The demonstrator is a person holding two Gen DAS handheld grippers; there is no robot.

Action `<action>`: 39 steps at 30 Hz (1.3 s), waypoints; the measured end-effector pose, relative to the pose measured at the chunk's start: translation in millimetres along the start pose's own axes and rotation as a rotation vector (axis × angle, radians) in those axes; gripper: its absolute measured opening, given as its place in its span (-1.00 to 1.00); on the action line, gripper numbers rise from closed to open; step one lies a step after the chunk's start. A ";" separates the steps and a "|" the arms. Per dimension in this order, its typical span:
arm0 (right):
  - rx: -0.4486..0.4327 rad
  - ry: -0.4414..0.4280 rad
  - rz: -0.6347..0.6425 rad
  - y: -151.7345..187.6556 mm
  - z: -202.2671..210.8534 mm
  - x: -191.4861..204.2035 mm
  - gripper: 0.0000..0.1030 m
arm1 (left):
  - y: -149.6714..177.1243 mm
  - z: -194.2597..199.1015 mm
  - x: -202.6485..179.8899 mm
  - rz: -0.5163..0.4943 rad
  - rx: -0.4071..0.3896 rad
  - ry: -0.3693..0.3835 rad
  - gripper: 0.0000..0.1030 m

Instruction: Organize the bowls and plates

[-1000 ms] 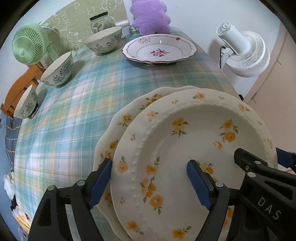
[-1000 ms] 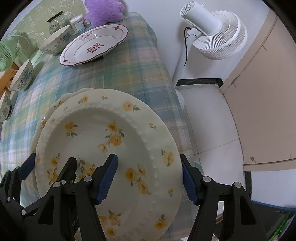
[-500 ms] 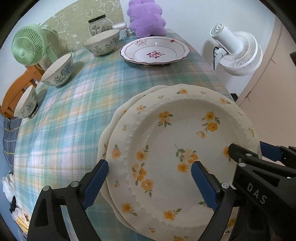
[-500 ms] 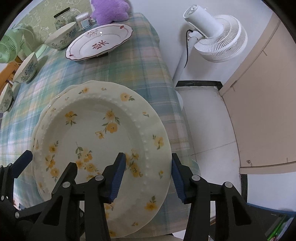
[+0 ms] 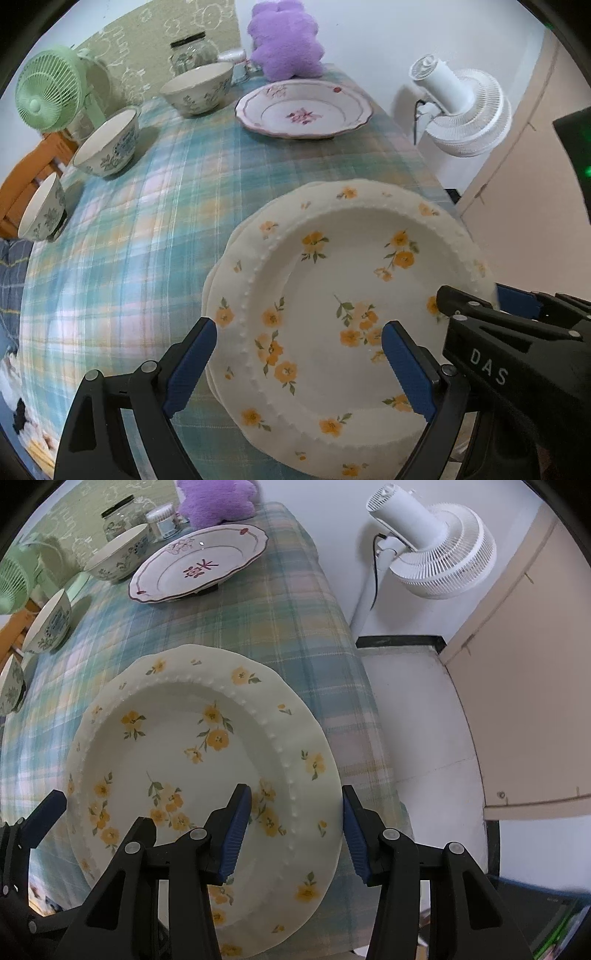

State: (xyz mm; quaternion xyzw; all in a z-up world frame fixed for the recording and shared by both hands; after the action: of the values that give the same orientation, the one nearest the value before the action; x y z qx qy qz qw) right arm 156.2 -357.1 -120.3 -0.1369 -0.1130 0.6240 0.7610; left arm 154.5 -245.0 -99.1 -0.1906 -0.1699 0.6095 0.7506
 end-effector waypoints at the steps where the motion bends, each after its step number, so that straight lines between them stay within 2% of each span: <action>1: -0.001 0.004 -0.009 0.0 2.3 -0.3 0.01 | -1.5 2.3 0.7 -0.003 -0.004 0.006 0.79; 6: -0.069 0.034 -0.017 -1.6 28.4 7.6 0.23 | -7.8 14.5 18.9 0.009 -0.008 0.031 0.81; 9: -0.103 0.023 -0.028 -1.1 43.8 14.9 0.36 | -8.3 22.8 32.7 0.020 -0.015 0.034 0.82; 17: -0.179 -0.023 -0.029 2.8 77.6 50.3 0.49 | -6.6 49.1 69.2 0.009 -0.048 0.049 0.82; 23: -0.247 -0.038 -0.032 4.8 102.6 87.3 0.53 | -11.4 67.9 99.9 -0.019 -0.095 0.049 0.82; 29: -0.308 -0.032 -0.070 1.2 119.9 108.3 0.53 | -26.9 78.4 121.9 -0.046 -0.144 0.050 0.82; 39: -0.373 -0.003 -0.047 -39.3 133.2 116.8 0.53 | -70.2 72.1 123.8 -0.033 -0.182 0.048 0.80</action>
State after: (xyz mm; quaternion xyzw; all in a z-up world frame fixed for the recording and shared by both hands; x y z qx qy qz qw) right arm 169.5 -240.8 18.3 -0.2721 -0.2308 0.5746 0.7366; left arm 203.8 -130.9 1.0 -0.2699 -0.2096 0.5743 0.7439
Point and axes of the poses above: each gripper's, at about its wrist camera, not at the fingertips, and z roughly against the way its jaws point, x to its left, y to its underside, the point moved 3 cm from there along -z, roughly the way its jaws point, and after that the axes turned 5 degrees about -x, right-handed, at the moved point
